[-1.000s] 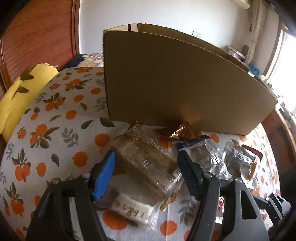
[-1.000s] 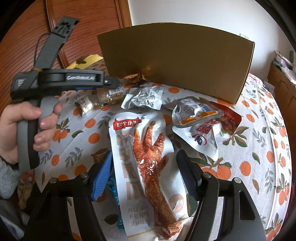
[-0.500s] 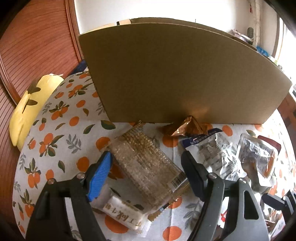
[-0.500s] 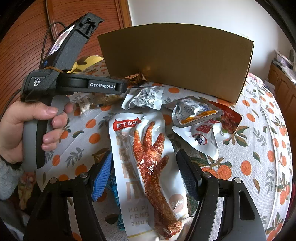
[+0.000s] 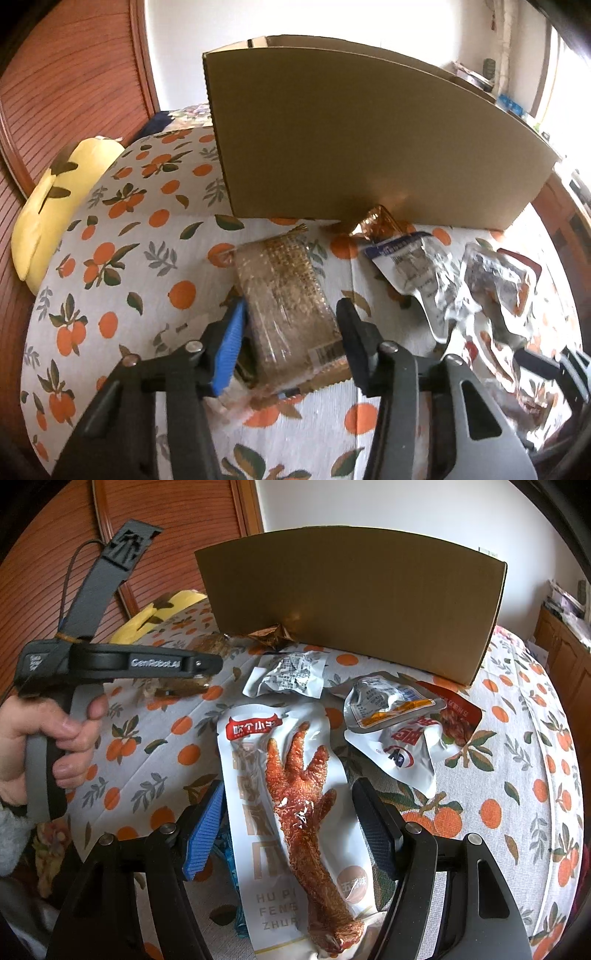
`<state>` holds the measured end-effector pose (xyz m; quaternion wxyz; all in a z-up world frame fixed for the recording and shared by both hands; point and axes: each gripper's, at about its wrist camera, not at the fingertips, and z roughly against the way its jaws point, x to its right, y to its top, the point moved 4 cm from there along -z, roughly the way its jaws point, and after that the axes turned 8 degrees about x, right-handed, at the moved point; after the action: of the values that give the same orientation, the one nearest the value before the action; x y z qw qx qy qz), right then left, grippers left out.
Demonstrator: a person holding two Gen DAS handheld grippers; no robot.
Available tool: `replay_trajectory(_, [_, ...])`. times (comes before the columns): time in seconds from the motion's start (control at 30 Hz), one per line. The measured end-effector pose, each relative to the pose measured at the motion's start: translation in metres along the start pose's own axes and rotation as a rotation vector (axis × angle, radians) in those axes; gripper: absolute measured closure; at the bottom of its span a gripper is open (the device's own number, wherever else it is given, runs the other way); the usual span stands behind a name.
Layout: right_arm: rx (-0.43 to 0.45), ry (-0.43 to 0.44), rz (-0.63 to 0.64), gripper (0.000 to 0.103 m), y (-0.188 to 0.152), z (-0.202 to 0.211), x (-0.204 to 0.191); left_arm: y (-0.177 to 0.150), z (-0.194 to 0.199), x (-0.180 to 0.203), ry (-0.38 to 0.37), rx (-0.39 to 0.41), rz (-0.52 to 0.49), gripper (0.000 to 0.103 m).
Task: Organize snacks
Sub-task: 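Grasp the clear-wrapped bar with the left tool while the right tool grasps the chicken-feet packet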
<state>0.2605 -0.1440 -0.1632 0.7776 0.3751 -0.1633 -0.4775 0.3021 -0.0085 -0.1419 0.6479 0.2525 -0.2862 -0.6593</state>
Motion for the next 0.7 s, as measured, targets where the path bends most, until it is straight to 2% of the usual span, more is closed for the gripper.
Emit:
replay_trajectory(0.37, [-0.008, -0.019, 0.015, 0.031, 0.000, -0.001, -0.001, -0.012, 0.021, -0.008, -0.068, 0.030, 0.033, 0.059])
replay_trajectory(0.7, [-0.019, -0.059, 0.054, 0.031, 0.001, -0.005, -0.004, -0.011, 0.055, 0.001, -0.118, 0.120, -0.007, 0.059])
